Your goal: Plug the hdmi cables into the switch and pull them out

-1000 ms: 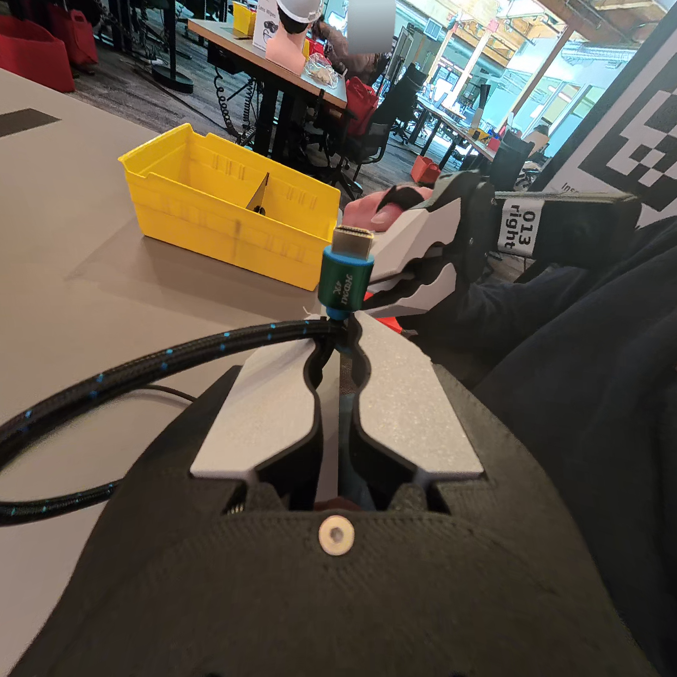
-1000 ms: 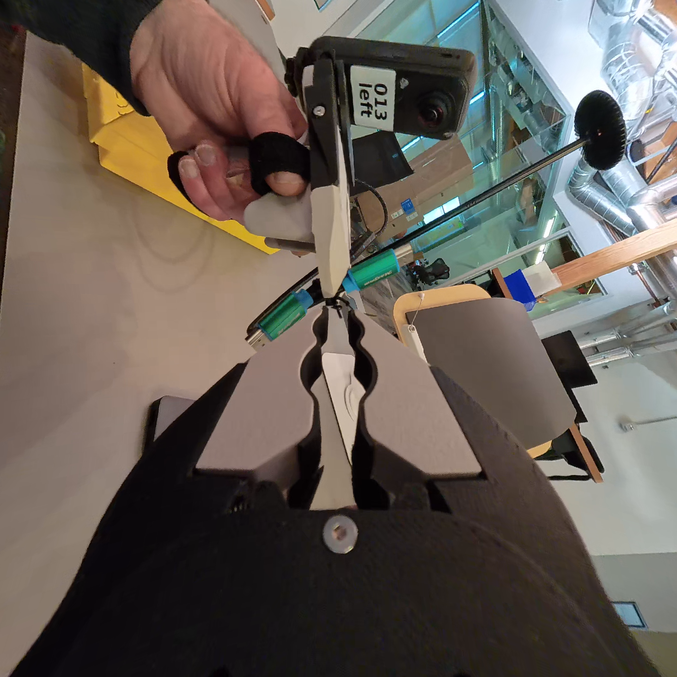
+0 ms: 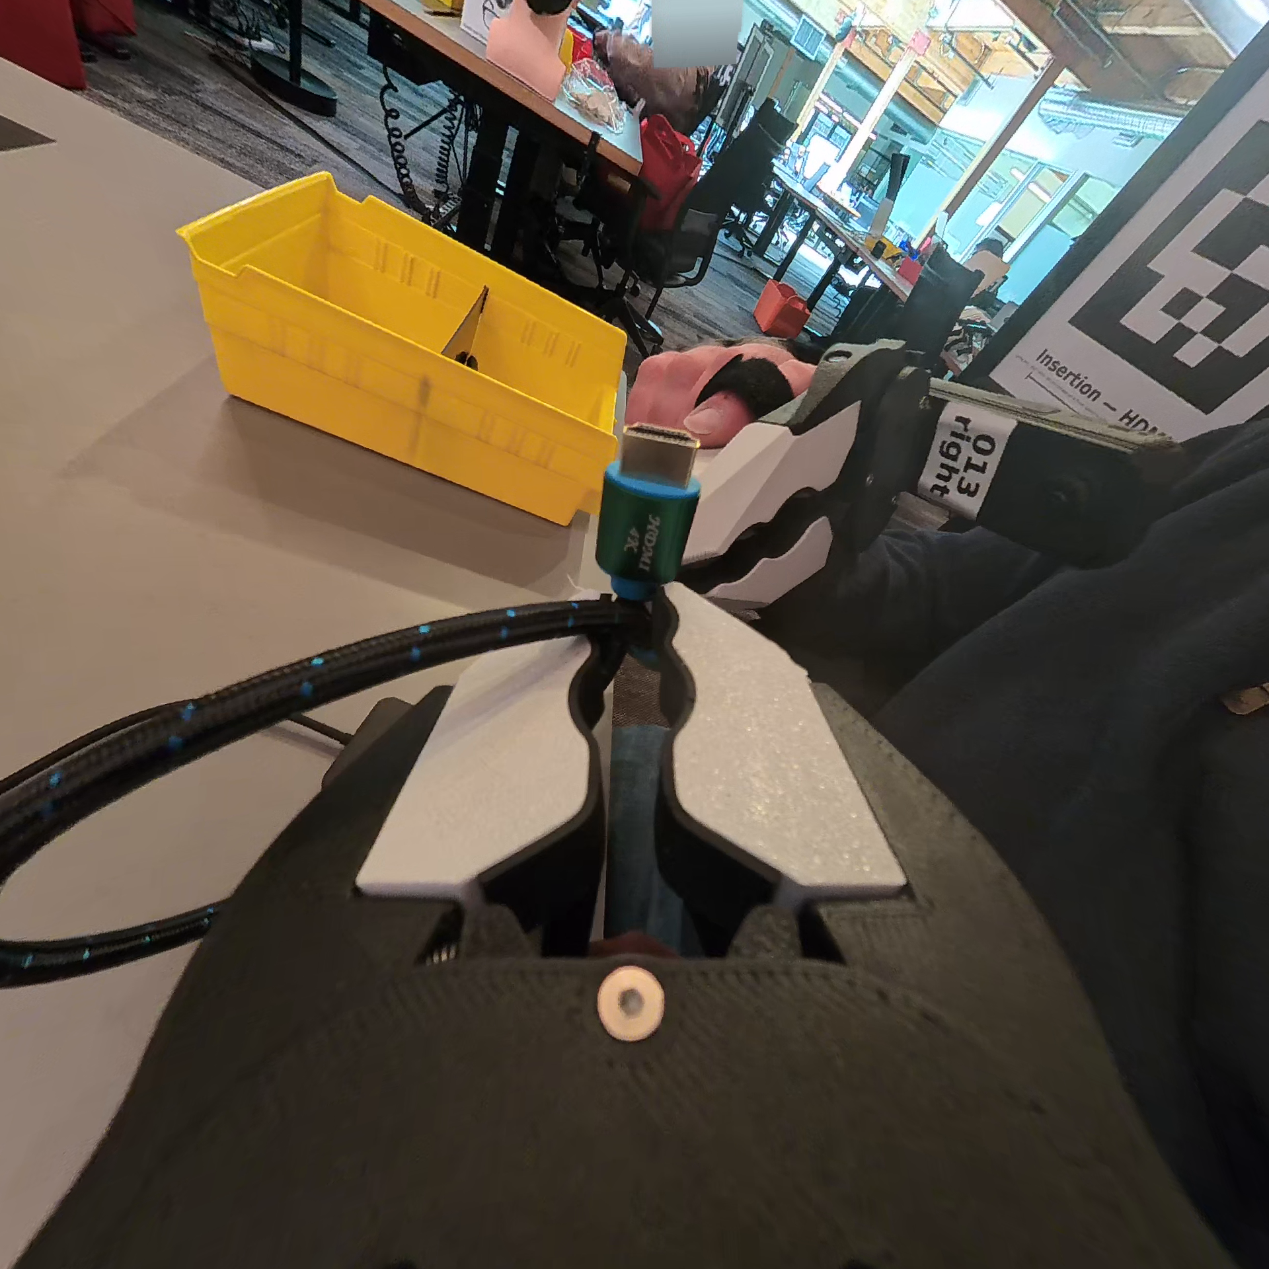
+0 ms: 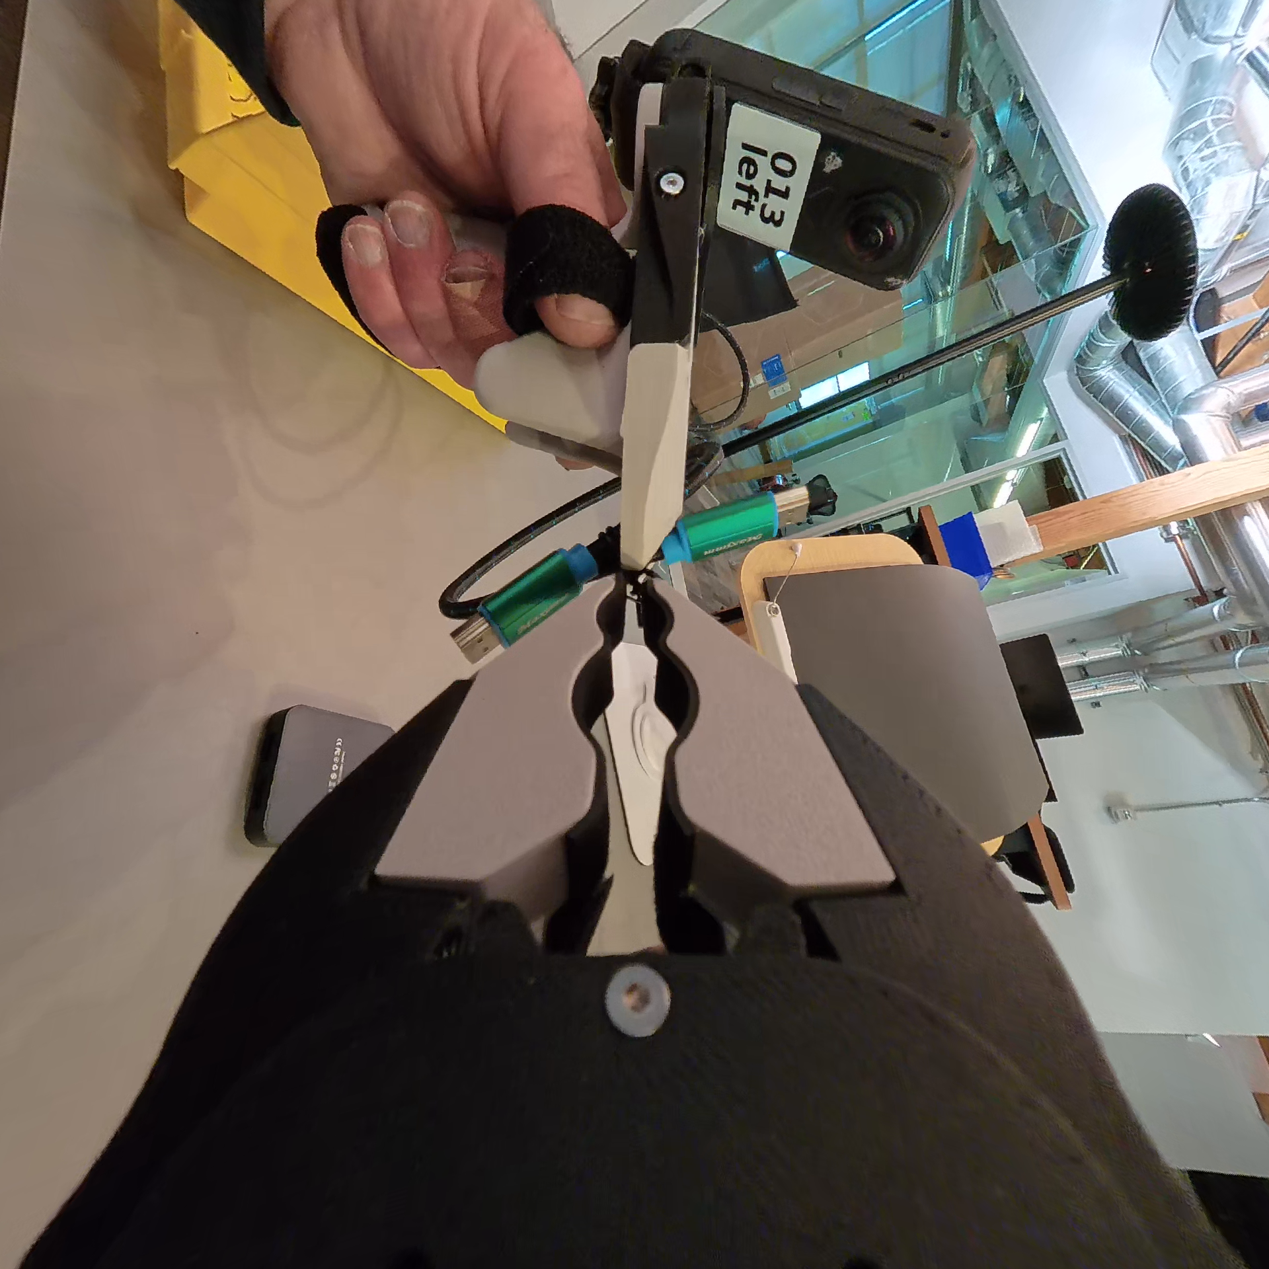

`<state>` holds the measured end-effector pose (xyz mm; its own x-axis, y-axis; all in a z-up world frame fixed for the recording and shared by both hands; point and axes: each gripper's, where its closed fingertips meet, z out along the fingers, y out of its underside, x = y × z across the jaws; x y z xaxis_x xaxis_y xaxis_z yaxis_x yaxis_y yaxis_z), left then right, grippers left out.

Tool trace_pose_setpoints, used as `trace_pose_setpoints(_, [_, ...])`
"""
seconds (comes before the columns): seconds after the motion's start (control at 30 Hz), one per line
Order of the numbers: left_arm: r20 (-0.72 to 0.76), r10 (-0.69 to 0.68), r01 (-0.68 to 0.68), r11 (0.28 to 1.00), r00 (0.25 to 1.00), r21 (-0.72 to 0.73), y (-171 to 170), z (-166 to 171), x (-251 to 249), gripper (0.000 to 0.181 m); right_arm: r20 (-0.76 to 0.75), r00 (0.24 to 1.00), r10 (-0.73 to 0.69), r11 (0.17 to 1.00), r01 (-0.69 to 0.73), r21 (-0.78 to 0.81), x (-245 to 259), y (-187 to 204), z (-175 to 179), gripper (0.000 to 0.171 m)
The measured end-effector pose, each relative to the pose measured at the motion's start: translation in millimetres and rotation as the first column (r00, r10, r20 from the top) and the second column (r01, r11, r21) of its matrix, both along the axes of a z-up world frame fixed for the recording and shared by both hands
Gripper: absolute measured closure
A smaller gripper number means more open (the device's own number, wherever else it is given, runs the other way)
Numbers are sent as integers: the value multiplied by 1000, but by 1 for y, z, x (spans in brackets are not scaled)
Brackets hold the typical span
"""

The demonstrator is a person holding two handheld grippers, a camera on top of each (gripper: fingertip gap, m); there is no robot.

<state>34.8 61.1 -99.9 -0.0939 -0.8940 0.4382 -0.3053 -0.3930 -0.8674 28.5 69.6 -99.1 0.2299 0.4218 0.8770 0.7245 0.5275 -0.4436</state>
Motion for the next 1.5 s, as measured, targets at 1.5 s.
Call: trace_pose_setpoints(1.5, [-12,1,-1,1000,1000,15,0,-2,1,171,-22,1000,4,1000,-4,-20,4,0,-1,167])
